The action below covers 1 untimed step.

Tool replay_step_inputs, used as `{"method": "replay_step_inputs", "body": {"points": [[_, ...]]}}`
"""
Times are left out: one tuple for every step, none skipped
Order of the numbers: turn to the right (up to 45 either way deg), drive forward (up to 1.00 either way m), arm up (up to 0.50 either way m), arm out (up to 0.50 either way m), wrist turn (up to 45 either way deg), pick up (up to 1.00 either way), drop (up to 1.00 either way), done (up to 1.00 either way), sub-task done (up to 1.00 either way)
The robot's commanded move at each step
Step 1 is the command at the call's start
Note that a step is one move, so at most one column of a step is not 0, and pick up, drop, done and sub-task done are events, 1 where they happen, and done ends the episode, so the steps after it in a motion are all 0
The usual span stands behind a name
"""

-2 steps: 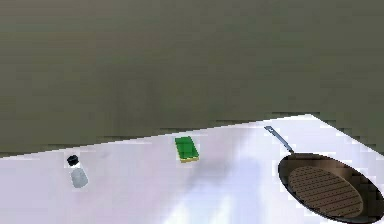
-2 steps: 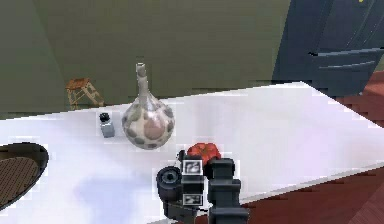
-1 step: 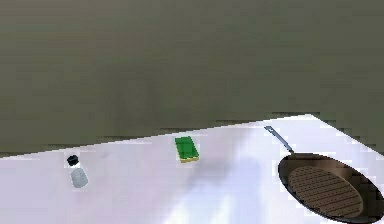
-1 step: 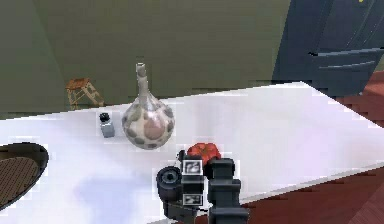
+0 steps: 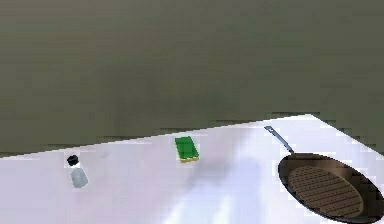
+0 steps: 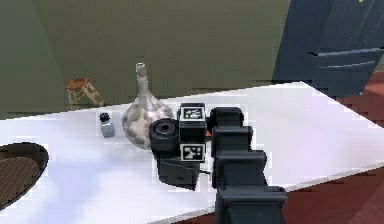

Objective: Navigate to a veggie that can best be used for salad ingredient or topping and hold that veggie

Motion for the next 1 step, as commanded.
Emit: {"method": "replay_step_inputs", "body": {"points": [[0.0,0.0,0.0,0.0,0.0,0.0,0.0,1.0,0.0]]}}
